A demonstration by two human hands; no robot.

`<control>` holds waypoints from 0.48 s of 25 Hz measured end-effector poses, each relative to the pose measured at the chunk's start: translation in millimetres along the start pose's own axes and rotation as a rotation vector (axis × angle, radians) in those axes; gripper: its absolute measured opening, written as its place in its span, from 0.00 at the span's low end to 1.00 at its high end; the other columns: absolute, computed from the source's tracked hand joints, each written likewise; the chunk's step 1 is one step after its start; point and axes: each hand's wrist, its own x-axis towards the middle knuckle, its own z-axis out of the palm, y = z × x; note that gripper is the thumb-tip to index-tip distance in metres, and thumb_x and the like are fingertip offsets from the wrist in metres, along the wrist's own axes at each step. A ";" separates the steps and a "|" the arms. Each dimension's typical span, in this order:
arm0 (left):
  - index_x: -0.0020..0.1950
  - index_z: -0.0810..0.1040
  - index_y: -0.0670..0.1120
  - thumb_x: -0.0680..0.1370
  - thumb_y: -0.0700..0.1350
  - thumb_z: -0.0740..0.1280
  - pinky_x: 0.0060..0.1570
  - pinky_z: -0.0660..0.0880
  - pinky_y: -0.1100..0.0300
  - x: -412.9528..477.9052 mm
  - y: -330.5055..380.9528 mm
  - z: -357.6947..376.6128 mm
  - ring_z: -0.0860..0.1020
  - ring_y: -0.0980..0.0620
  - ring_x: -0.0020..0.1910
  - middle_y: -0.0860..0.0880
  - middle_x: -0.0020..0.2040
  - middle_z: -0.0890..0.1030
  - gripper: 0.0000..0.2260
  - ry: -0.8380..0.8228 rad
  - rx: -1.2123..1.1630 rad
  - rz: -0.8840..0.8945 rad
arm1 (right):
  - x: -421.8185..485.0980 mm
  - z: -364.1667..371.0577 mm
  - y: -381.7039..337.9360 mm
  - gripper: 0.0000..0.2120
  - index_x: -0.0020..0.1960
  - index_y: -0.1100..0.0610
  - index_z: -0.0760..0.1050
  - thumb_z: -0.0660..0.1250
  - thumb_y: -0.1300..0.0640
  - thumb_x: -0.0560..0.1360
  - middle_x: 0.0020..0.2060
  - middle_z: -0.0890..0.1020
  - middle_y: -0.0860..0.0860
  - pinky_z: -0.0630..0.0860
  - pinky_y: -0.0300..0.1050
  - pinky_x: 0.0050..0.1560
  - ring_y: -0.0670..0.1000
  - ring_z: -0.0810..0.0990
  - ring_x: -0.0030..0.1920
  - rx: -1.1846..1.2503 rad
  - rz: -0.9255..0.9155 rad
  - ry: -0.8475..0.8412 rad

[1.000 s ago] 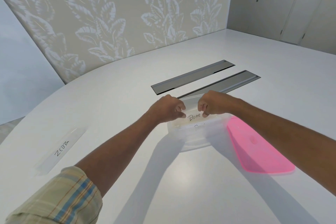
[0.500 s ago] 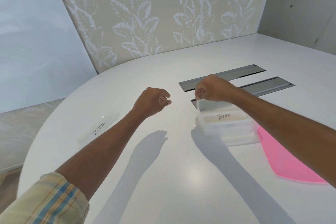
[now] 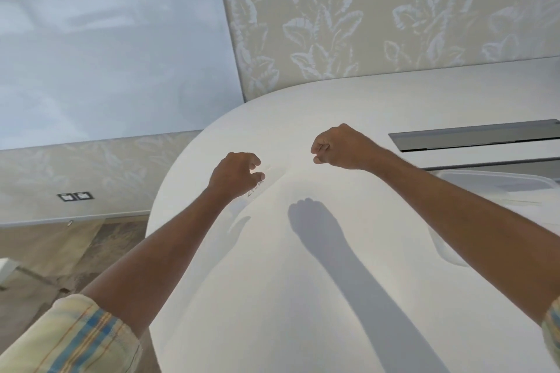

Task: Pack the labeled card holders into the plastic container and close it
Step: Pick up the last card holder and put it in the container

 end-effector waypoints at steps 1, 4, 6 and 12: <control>0.66 0.82 0.54 0.77 0.54 0.75 0.62 0.79 0.52 -0.4 -13.1 0.2 0.82 0.51 0.62 0.54 0.62 0.84 0.18 -0.002 0.010 -0.030 | 9.7 10.0 -9.5 0.10 0.56 0.51 0.85 0.76 0.53 0.75 0.49 0.87 0.45 0.83 0.48 0.52 0.49 0.86 0.50 -0.001 -0.016 -0.011; 0.70 0.81 0.52 0.77 0.55 0.75 0.61 0.77 0.53 0.1 -46.8 3.9 0.81 0.50 0.65 0.53 0.67 0.82 0.22 0.001 0.016 -0.100 | 37.3 41.7 -33.1 0.15 0.61 0.52 0.84 0.77 0.53 0.75 0.54 0.86 0.47 0.81 0.51 0.59 0.50 0.84 0.55 -0.018 -0.057 -0.043; 0.70 0.81 0.51 0.77 0.55 0.75 0.60 0.77 0.53 2.1 -62.9 8.7 0.82 0.50 0.64 0.52 0.68 0.82 0.22 0.007 -0.025 -0.142 | 52.2 60.0 -42.3 0.17 0.64 0.52 0.82 0.77 0.54 0.75 0.57 0.85 0.47 0.80 0.52 0.61 0.50 0.83 0.58 -0.021 -0.072 -0.067; 0.73 0.78 0.51 0.74 0.58 0.77 0.64 0.78 0.50 11.6 -88.1 32.8 0.80 0.48 0.68 0.50 0.71 0.80 0.29 -0.060 -0.014 -0.185 | 90.7 103.4 -53.5 0.26 0.74 0.49 0.75 0.75 0.53 0.77 0.70 0.79 0.48 0.76 0.54 0.66 0.52 0.77 0.69 -0.134 -0.073 -0.100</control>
